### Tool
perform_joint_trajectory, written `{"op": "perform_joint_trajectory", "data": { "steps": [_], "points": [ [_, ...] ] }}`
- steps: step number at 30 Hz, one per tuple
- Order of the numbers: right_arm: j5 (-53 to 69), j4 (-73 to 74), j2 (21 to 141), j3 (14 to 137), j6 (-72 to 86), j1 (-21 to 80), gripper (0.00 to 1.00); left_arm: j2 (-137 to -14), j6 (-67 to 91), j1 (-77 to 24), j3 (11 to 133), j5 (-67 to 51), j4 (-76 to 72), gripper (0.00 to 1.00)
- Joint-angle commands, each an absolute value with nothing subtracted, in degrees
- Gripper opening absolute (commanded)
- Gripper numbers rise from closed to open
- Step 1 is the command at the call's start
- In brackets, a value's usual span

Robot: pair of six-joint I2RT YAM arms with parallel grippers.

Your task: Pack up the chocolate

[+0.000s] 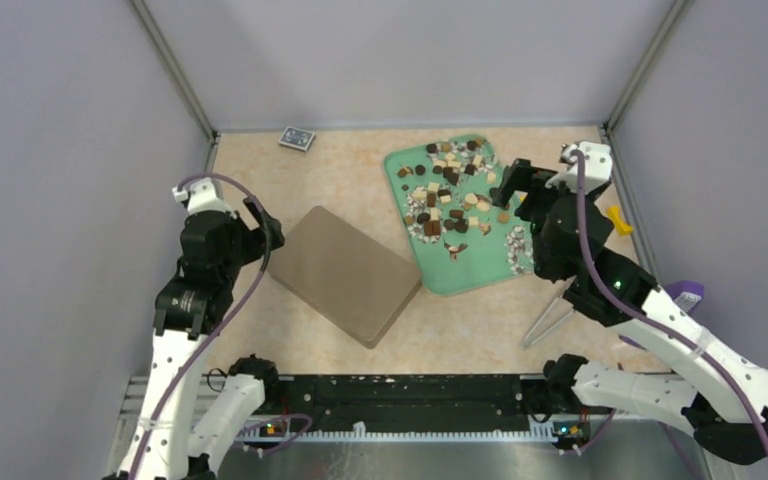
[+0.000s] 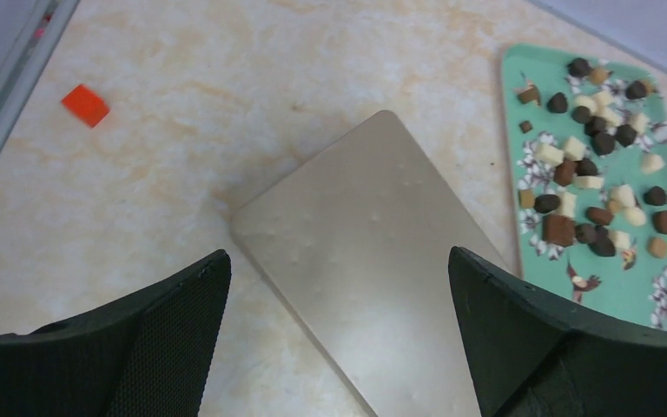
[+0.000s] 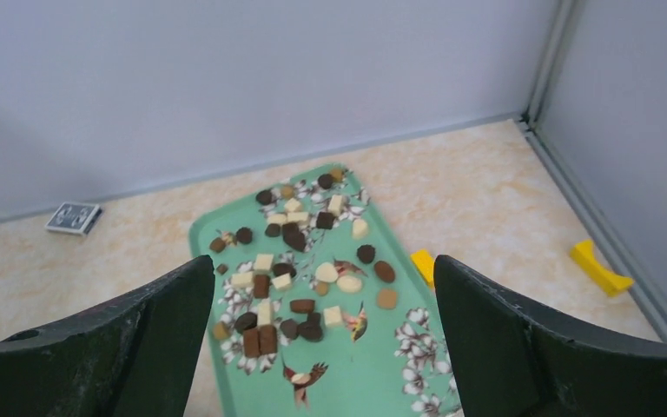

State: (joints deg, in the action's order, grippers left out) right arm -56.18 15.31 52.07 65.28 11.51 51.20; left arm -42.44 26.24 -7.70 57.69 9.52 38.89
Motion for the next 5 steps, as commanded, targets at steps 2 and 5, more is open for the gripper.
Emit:
{"op": "perform_joint_trajectory", "data": {
  "steps": [2,5],
  "points": [
    [-62.99,14.93,50.77,64.28,7.04,50.9,0.94,-38.55,27.12,-7.91,57.73,15.63,42.84,0.99],
    [-63.81,17.32,52.7,64.77,8.09,50.91,0.94,-38.64,27.33,-7.92,58.28,15.72,43.22,0.99]
  ]
}}
